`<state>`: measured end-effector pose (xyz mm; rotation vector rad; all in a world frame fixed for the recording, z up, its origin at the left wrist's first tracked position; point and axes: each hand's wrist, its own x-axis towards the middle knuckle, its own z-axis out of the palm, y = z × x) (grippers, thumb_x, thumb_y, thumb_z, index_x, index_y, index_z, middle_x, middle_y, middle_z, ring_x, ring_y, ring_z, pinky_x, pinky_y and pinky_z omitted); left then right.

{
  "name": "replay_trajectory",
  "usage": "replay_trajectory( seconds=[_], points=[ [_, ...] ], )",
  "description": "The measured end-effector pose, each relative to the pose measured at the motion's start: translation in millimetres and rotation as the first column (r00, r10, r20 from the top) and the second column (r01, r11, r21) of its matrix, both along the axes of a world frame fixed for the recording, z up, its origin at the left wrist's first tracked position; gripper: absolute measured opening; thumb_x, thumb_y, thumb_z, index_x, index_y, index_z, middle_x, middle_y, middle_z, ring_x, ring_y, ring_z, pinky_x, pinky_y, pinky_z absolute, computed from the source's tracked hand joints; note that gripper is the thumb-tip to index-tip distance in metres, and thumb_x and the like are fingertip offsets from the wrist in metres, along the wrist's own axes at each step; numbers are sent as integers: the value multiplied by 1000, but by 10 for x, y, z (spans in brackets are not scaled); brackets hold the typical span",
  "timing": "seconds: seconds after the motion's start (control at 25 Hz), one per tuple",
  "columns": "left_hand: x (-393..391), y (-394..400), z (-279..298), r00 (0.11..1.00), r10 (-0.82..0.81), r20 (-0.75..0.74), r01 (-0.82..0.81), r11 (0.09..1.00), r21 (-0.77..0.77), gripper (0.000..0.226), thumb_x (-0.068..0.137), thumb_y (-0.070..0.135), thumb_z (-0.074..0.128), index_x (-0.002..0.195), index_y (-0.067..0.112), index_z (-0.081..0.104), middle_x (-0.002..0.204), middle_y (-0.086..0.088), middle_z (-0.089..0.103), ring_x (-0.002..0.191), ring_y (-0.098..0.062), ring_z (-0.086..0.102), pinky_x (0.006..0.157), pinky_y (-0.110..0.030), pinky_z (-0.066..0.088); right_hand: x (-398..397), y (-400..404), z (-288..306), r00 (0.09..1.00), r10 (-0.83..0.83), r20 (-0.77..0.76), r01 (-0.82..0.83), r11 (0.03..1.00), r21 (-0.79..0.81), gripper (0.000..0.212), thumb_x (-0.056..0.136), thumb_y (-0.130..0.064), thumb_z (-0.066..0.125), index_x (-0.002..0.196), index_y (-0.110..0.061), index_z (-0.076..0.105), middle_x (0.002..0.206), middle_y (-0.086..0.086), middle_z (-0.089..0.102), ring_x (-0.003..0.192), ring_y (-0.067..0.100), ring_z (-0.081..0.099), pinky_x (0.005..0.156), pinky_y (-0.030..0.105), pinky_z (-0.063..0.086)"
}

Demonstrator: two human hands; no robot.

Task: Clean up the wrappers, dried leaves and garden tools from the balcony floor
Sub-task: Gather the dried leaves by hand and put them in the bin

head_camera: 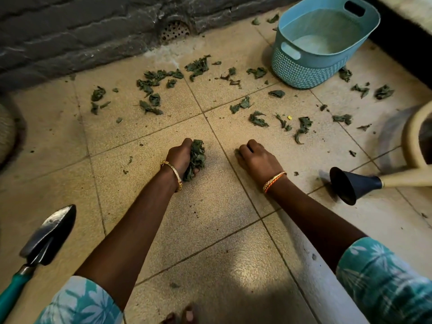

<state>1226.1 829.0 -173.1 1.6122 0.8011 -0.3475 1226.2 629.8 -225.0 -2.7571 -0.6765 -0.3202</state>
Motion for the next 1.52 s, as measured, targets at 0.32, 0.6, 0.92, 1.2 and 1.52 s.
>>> replay_trajectory(
  seconds=[0.32,0.6,0.92,1.2,1.52],
  points=[
    [36,-445,895,971,-203,-128,217,970,107,41,97,37,43,65,12,51,65,-7,51,52,-23,50,51,-22,39,-28,-294,894,536,-59,-842,839,142,524,18,85,-13,66,71,-3,61,52,1,51,41,9,42,43,19,33],
    [-251,-666,3213,980,-83,-182,91,995,41,42,98,39,41,87,2,59,97,-17,59,89,-32,59,70,-35,47,-185,-416,3400,292,582,-759,954,-121,274,12,93,-18,49,82,-16,52,62,-3,47,42,1,36,29,11,28],
    [-1344,-929,6092,975,183,-124,-178,983,51,38,101,19,44,82,-10,58,62,-25,47,56,-19,48,56,-26,33,-939,-384,6291,199,748,-634,971,-65,229,17,85,-21,46,75,-9,53,66,1,52,45,6,43,32,13,26],
    [-2121,-1130,7093,889,434,-149,-455,876,-159,31,102,26,41,95,6,64,60,-2,68,56,-12,65,47,-20,46,-1621,-597,7355,82,696,-713,959,139,247,29,77,-20,42,49,-19,46,51,-3,41,39,9,32,34,10,17],
    [-3141,-1637,7322,721,665,-193,-693,689,-212,47,86,51,51,90,9,70,79,-12,66,54,-23,56,50,-21,44,-2271,-905,7785,-140,611,-779,780,553,294,41,94,-24,38,54,-18,37,51,-4,40,39,7,31,31,13,17]
  ],
)
